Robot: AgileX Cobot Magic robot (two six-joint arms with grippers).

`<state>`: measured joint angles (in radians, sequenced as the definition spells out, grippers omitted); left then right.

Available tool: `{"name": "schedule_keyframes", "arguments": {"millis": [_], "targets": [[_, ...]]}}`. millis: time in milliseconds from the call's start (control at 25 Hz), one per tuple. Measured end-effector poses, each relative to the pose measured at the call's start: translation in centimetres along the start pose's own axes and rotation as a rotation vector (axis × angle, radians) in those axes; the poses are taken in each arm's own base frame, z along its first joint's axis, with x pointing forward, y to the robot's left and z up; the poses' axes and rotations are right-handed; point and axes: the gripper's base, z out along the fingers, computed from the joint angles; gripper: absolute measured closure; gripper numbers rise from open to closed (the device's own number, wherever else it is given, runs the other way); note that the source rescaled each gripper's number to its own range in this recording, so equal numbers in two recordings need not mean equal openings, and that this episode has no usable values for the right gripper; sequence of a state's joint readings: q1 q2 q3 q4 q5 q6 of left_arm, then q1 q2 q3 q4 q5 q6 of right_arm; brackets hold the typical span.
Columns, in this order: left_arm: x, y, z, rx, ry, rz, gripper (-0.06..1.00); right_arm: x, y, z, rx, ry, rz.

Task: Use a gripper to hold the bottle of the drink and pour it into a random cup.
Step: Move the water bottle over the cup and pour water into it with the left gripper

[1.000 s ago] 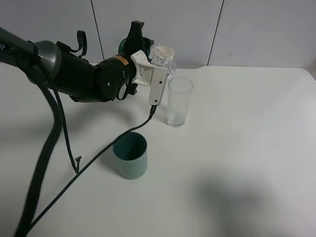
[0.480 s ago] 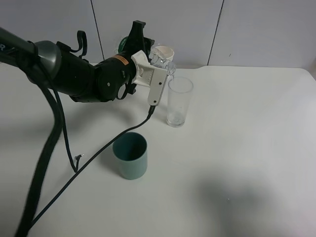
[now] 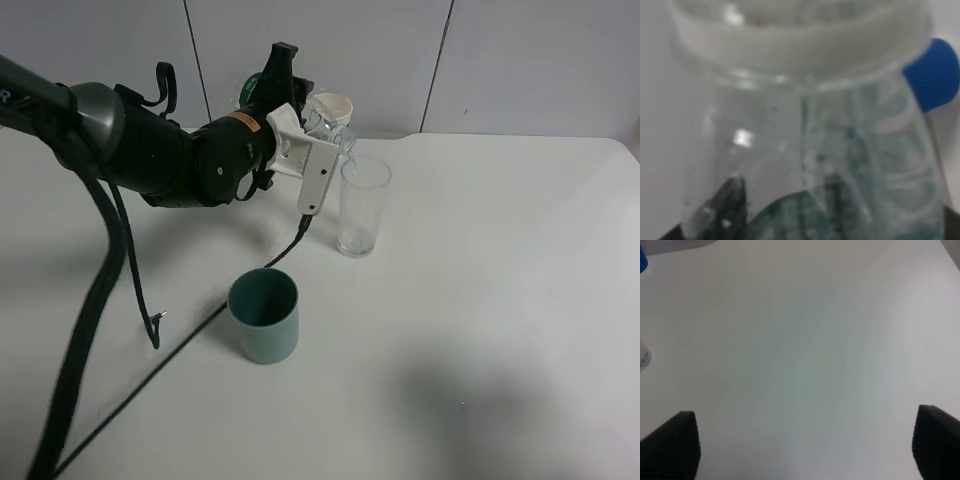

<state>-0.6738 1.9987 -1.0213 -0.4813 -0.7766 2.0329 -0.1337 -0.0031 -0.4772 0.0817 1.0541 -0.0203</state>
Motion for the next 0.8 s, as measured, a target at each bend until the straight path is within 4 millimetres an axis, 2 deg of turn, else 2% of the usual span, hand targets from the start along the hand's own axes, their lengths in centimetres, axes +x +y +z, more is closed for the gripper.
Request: {"name": "schedule_keyframes", "arguments": {"millis": [800], "targets": [[-0.05,-0.01,0.01,-0.002,-0.005,0.049,0.92,0.0,0.0,0.0,0.0,0.0,0.0]]}}
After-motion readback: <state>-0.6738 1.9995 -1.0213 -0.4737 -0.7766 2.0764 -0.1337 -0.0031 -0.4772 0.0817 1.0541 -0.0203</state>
